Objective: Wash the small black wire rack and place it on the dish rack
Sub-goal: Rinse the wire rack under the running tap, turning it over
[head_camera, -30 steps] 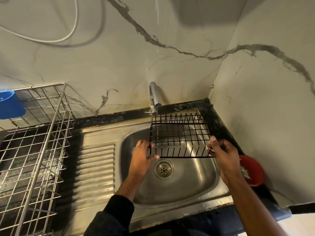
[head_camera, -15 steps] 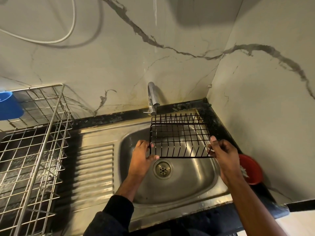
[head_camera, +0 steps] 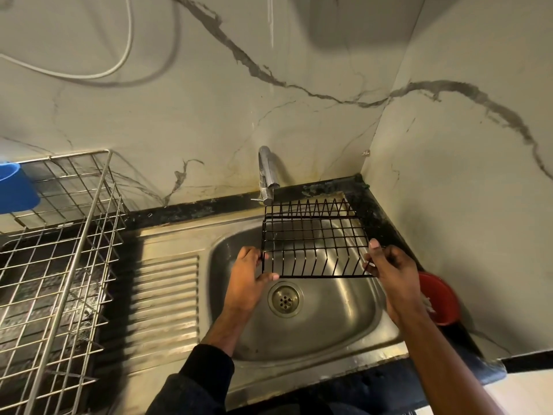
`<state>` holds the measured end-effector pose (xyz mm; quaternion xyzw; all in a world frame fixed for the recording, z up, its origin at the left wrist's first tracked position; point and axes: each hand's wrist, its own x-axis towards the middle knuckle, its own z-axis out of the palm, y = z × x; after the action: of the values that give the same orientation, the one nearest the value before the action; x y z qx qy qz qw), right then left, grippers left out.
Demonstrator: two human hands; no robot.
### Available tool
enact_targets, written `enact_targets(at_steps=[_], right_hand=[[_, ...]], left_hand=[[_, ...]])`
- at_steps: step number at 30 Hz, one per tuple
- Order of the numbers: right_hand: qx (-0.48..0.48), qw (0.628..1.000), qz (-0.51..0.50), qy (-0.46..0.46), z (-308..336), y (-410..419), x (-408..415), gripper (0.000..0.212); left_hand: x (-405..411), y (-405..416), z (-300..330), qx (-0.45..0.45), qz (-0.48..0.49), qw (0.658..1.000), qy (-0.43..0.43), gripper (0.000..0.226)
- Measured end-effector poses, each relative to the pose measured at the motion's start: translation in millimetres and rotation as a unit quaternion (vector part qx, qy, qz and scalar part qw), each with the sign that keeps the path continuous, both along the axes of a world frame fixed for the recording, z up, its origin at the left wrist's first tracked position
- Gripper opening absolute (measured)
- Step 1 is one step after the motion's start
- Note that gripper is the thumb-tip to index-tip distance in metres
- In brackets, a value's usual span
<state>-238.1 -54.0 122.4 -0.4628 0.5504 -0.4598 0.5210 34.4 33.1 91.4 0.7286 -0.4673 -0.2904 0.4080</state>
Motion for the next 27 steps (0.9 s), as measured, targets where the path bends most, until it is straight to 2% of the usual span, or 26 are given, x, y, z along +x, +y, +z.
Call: enact_targets(at_steps=[2, 11, 21, 27], right_hand=[[-0.007, 1.000, 0.003, 0.001, 1, 1, 5, 0.039], [-0.009, 0.999, 0.026, 0.023, 6, 1, 23, 0.047], [-0.011, 0.999, 0.027, 0.021, 9, -2, 24, 0.028], [-0.018, 0.997, 0.054, 0.050, 10, -4, 29, 0.045]], left_hand=[[3, 2, 0, 0.000, 0.004, 1.000, -0.001, 0.051], [17, 13, 2, -0.022, 0.034, 0.999, -0.005, 0.052], [16, 14, 6, -0.049, 0.036, 0.998, -0.010, 0.048], [18, 16, 3, -0.046, 0.055, 0.997, -0.004, 0.046]])
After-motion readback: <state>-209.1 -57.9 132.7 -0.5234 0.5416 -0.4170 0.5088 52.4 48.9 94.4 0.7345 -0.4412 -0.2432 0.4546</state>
